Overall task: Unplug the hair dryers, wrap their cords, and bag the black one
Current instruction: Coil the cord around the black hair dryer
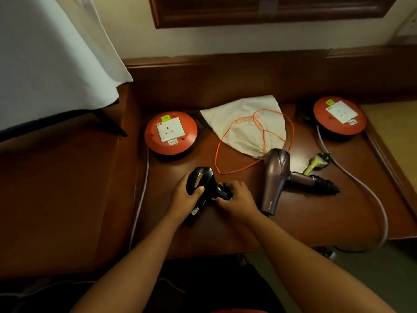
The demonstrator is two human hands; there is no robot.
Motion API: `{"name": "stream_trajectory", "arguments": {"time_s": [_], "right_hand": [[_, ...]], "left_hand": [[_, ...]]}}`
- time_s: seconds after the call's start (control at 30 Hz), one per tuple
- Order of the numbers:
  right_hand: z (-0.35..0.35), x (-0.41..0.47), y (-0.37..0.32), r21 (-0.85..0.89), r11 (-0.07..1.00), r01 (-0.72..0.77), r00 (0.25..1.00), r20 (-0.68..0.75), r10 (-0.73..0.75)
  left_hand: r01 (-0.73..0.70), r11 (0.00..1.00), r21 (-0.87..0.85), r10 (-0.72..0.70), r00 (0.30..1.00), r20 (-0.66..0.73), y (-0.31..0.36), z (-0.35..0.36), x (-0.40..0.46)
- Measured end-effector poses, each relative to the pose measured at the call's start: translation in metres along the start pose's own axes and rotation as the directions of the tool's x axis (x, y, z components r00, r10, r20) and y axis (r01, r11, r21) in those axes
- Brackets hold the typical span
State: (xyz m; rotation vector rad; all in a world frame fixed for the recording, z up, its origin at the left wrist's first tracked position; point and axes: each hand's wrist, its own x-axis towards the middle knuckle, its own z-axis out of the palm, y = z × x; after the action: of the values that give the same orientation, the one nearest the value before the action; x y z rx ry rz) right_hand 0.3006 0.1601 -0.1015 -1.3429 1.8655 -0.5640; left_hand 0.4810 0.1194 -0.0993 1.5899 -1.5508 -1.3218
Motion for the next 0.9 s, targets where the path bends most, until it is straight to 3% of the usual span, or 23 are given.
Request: {"name": "stream_trajectory", "arguments": {"time_s": [0.9], "right_hand": [[0.002,-0.001,0.022,-0.051,0.999,-0.008,1.0,-0.012,0.007]], "left_hand": [[0.12,0.981,0.15,-0.123,0.992,0.007,-0.016,0.011,0.011]]}}
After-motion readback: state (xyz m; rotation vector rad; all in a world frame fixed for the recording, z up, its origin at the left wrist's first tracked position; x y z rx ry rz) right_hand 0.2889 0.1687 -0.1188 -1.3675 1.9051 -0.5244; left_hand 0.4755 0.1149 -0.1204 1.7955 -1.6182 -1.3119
